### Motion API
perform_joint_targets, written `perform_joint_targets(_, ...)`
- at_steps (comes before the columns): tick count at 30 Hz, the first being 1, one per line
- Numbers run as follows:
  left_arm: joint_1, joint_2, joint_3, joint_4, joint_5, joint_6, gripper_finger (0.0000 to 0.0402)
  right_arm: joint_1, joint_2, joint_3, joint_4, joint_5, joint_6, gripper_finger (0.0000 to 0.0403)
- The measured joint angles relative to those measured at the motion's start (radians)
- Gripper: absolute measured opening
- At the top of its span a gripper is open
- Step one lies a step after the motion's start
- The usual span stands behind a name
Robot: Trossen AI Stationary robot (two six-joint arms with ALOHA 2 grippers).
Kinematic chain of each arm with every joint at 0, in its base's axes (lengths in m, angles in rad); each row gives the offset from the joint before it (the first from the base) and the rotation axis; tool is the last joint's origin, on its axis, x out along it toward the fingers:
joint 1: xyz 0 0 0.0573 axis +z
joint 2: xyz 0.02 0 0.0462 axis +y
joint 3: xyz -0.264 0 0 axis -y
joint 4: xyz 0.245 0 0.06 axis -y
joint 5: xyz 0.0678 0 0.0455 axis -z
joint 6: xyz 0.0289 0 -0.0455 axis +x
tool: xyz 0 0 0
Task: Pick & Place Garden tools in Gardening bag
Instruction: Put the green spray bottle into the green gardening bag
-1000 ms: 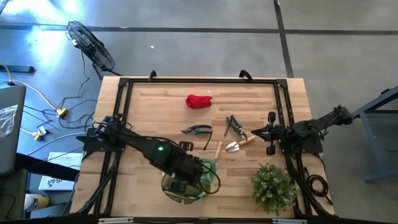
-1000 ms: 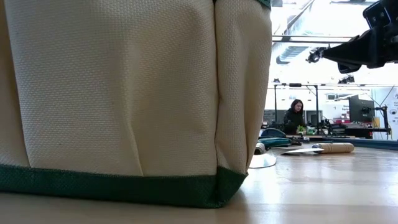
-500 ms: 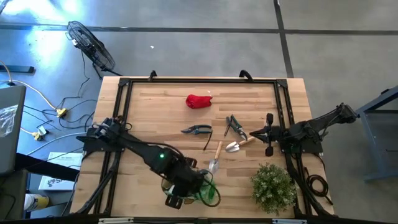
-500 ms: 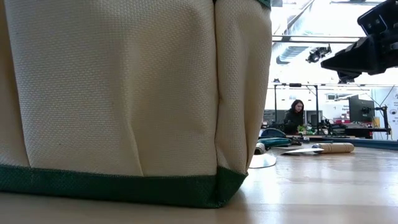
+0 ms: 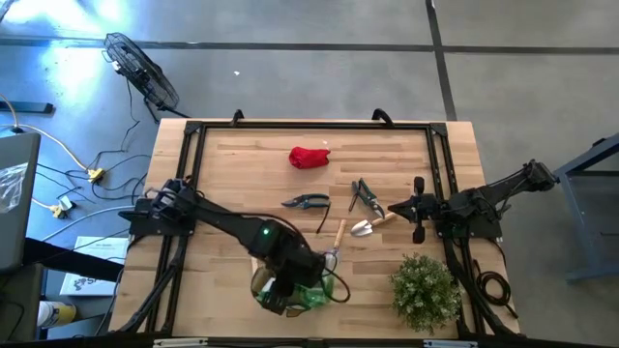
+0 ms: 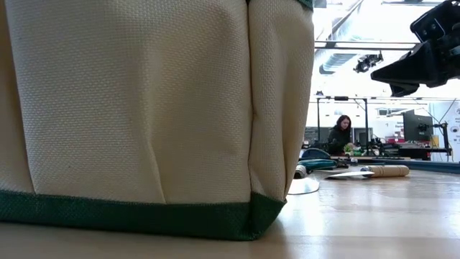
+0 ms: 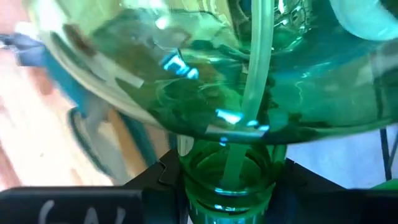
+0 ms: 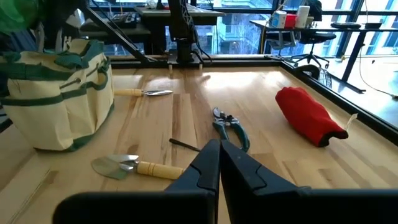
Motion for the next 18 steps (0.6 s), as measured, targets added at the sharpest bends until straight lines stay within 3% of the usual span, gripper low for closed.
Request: perform_joint_targets(18,0.012,0.032,-0.001,-0.08,0.019,-0.047,0.0118,0.0,0.002,-0.002,-0.001,-0.032,0.012,0.0003)
